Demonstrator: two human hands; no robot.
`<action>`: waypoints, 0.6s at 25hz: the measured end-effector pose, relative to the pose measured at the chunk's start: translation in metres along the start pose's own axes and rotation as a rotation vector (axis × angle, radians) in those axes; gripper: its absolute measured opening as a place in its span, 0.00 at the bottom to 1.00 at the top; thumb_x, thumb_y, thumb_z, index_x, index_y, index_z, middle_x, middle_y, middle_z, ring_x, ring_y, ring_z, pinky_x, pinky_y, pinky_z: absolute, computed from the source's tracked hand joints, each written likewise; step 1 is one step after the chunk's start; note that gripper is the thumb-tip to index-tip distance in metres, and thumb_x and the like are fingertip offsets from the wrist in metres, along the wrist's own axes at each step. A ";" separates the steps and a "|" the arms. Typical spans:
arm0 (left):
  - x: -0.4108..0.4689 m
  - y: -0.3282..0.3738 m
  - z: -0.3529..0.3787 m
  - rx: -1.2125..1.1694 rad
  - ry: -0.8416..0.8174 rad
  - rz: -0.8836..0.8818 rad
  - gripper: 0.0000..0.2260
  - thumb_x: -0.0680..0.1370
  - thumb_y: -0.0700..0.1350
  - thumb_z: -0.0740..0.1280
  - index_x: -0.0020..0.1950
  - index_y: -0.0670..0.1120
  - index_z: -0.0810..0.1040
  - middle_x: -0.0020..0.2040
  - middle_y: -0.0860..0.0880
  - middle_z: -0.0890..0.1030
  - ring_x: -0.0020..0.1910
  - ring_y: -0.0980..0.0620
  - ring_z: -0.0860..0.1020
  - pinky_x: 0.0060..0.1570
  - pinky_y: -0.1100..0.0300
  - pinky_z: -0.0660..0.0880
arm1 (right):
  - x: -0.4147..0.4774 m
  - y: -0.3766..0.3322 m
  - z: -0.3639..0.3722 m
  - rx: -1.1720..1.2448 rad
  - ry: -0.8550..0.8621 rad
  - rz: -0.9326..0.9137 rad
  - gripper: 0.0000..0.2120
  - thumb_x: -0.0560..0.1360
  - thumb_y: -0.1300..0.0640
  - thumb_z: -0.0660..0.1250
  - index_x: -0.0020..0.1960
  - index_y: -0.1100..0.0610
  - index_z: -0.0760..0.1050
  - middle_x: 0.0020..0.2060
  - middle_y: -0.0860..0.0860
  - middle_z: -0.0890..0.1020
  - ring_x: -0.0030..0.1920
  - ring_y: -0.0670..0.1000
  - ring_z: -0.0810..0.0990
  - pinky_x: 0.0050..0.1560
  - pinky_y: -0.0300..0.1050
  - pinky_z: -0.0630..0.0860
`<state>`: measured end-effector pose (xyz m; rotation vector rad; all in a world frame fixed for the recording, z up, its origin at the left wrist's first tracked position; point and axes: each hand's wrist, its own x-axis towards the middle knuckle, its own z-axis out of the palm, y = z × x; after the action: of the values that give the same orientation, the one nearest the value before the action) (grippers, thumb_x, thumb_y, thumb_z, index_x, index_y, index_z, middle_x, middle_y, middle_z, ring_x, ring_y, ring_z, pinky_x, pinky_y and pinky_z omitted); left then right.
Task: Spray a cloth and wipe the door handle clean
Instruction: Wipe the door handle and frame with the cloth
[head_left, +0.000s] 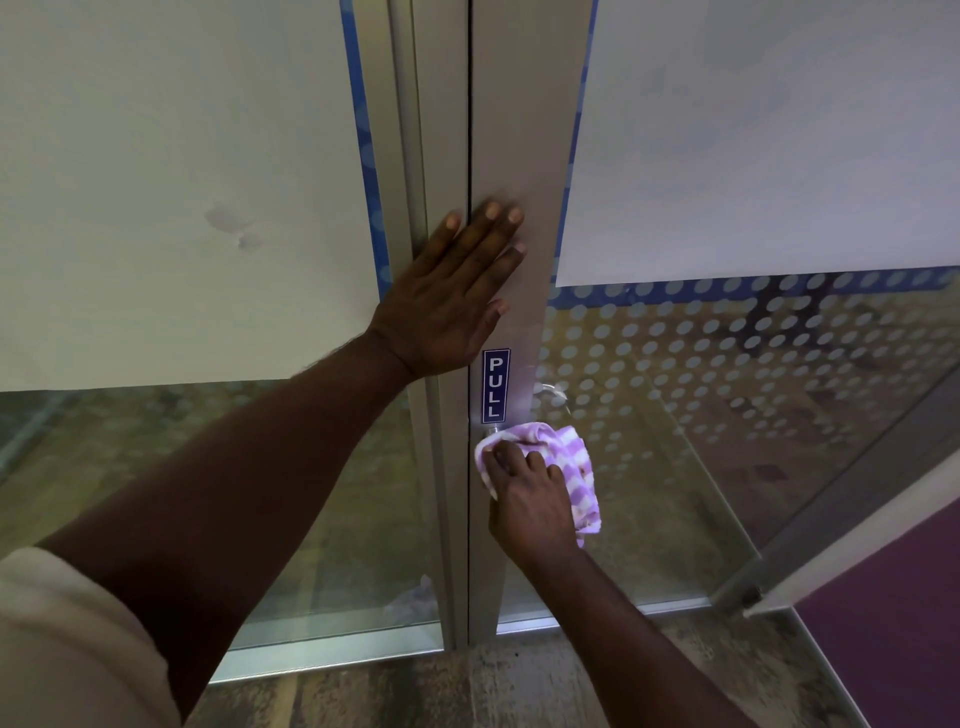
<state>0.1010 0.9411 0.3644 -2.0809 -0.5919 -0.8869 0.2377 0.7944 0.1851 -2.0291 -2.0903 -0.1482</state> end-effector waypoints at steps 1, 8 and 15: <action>0.000 0.000 0.000 0.002 -0.001 -0.001 0.26 0.87 0.49 0.60 0.82 0.38 0.64 0.82 0.36 0.65 0.82 0.36 0.63 0.81 0.40 0.57 | -0.001 0.003 0.000 -0.010 0.015 -0.003 0.31 0.65 0.62 0.70 0.69 0.53 0.77 0.61 0.53 0.81 0.50 0.60 0.80 0.45 0.53 0.74; -0.001 0.000 0.002 -0.007 0.006 -0.006 0.27 0.87 0.50 0.60 0.83 0.38 0.63 0.83 0.36 0.64 0.82 0.37 0.63 0.82 0.40 0.56 | -0.011 0.035 0.001 -0.051 0.055 0.052 0.33 0.64 0.61 0.74 0.69 0.53 0.78 0.60 0.52 0.82 0.49 0.60 0.80 0.42 0.53 0.74; -0.001 -0.001 0.002 -0.002 -0.007 -0.006 0.27 0.87 0.50 0.60 0.83 0.38 0.63 0.83 0.36 0.64 0.82 0.36 0.63 0.81 0.39 0.57 | -0.018 0.088 0.007 0.103 0.114 0.239 0.35 0.66 0.64 0.76 0.72 0.54 0.77 0.70 0.53 0.78 0.59 0.63 0.79 0.52 0.56 0.77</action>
<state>0.1005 0.9430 0.3630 -2.0855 -0.6019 -0.8843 0.3254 0.7819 0.1666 -2.1338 -1.7363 -0.1098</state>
